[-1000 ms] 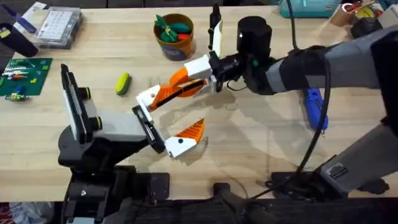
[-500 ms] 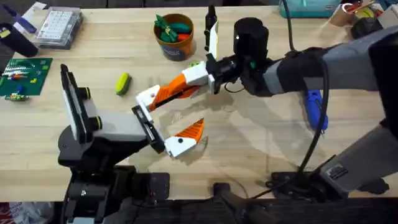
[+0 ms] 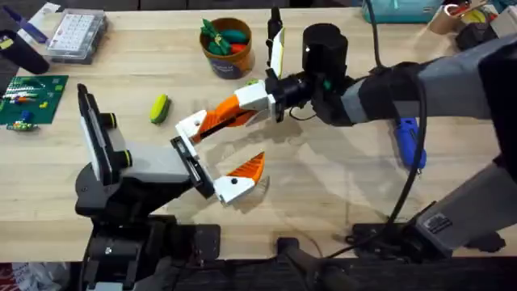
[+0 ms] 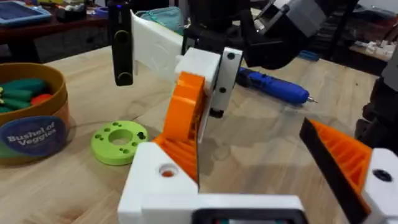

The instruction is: Pick up the gripper from the table and insert it into the empty holder that is missing its gripper. Then pick up a screw, insert it into the mounting hole, and use the screwdriver to tighten it. Finally, clean up the table by picking up the vegetable and placing it into the bucket.

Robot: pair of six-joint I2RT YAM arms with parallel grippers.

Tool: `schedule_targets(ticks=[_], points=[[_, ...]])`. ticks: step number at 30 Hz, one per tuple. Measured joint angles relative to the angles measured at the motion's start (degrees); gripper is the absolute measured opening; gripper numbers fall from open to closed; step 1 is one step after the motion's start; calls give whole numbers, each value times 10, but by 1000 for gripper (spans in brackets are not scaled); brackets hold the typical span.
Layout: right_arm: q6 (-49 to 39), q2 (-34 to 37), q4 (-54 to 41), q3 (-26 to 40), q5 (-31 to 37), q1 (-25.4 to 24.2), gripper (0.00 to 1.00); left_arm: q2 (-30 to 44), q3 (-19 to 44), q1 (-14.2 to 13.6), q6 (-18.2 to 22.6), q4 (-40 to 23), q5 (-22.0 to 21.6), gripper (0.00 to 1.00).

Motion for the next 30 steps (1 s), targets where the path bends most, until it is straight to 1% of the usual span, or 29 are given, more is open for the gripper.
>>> schedule_targets(ticks=[5,8,12,15,23,24,25,30], points=[[2,0,-1,0,8,2,82,0,0,0,0,0,-3,987],[4,0,-2,0,17,5,142,0,0,1,0,0,-6,987],[4,0,-2,0,34,9,174,0,0,1,-1,0,-4,988],[5,0,-1,0,36,9,156,0,0,1,-2,0,-4,988],[7,0,3,0,39,9,38,0,0,1,-9,0,-5,986],[9,0,3,0,41,9,51,0,0,1,-9,0,-5,986],[12,0,3,0,43,10,15,0,0,1,-10,0,-7,987],[12,0,3,0,45,10,10,0,0,1,-11,0,-8,987]])
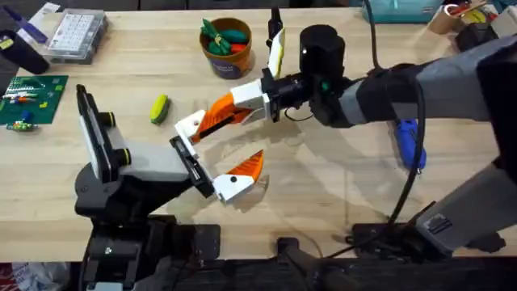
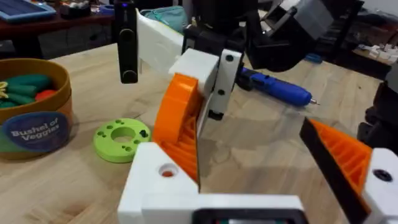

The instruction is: Pick up the gripper from the table and insert it into the empty holder that is missing its gripper. Then pick up a screw, insert it into the mounting hole, and use the screwdriver to tighten it. Finally, clean up the table by picking up the vegetable and placing it into the bucket.

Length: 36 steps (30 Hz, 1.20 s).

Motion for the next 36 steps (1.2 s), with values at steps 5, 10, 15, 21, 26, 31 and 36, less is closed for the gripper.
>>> schedule_targets(ticks=[5,10,15,21,26,31,36], points=[[2,0,-1,0,1,1,83,0,0,0,0,0,0,987],[2,0,-1,0,3,1,129,0,0,0,0,0,0,987],[2,0,-3,0,5,1,166,0,0,0,0,0,0,986],[2,0,-7,0,14,1,263,0,0,0,4,0,5,987],[5,0,-12,0,24,1,562,0,0,-1,12,0,13,987],[9,0,-13,0,16,-7,869,0,0,-1,15,0,14,987],[8,0,-12,0,4,-32,993,0,0,-1,16,0,15,987]])
